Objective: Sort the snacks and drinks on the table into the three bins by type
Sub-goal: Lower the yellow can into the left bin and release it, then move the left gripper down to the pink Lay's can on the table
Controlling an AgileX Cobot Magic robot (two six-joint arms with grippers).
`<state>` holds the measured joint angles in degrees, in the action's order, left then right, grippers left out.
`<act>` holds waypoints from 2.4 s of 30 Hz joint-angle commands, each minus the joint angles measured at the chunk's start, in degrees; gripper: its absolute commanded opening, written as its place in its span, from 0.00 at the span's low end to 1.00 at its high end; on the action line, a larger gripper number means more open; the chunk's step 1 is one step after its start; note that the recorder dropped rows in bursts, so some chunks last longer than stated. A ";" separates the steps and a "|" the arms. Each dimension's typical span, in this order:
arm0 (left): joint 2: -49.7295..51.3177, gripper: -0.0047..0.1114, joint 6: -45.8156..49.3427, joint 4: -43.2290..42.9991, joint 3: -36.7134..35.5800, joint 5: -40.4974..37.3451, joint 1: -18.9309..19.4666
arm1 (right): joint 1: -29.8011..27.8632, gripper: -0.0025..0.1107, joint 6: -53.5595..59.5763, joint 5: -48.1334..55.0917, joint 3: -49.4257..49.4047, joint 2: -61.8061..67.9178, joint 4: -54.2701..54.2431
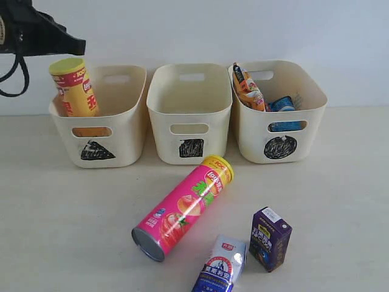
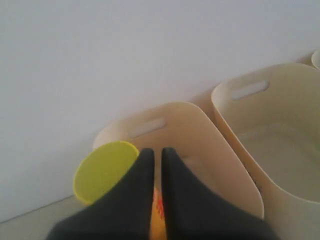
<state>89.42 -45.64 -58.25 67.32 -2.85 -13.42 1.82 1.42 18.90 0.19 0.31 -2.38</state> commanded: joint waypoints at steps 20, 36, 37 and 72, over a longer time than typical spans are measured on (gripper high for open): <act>0.81 0.07 55.39 51.64 10.03 -48.00 -24.68 | -0.09 0.02 0.04 -0.24 -0.19 -0.31 -0.09; 13.10 0.84 57.61 59.81 10.03 -45.05 -28.58 | -0.09 0.02 0.04 -0.55 -0.19 -0.31 -0.09; 13.60 0.85 57.61 60.15 10.03 -44.44 -28.58 | -0.09 0.02 0.04 -0.55 -0.19 -0.31 -0.09; 28.18 0.84 56.41 59.07 10.03 -27.70 -29.11 | -0.09 0.02 0.04 -0.55 -0.19 -0.31 -0.09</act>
<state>116.63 11.33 1.09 76.93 -32.14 -42.20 1.82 1.42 18.90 0.19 0.31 -2.38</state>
